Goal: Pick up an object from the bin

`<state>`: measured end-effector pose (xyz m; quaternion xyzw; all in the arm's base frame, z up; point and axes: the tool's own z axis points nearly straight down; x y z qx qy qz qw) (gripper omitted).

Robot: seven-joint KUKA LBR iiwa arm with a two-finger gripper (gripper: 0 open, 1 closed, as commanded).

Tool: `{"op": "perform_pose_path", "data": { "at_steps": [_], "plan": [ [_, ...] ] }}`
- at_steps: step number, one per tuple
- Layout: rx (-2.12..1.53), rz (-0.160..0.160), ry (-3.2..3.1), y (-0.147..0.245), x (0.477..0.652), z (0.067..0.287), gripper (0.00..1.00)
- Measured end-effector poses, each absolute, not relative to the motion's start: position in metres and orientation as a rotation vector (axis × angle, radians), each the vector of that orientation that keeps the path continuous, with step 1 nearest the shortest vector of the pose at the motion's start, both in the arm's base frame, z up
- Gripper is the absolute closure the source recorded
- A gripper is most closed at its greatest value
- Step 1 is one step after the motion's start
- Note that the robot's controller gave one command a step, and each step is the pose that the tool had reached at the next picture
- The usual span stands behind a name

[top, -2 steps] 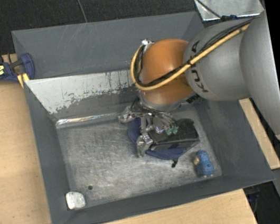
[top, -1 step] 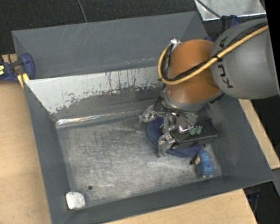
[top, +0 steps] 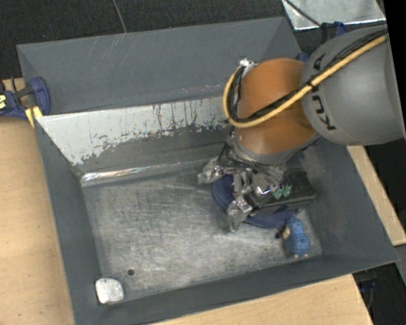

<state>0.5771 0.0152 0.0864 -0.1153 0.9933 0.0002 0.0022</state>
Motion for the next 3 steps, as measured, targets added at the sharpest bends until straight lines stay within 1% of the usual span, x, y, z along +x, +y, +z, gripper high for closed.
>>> {"op": "perform_pose_path", "data": {
  "at_steps": [1,2,3],
  "plan": [
    [0.249,0.000,3.122,-0.023,0.606,0.157,0.00],
    [0.316,0.015,3.119,-0.028,0.615,0.087,0.00],
    [0.316,0.010,3.122,-0.030,0.614,0.090,1.00]
  ]
}}
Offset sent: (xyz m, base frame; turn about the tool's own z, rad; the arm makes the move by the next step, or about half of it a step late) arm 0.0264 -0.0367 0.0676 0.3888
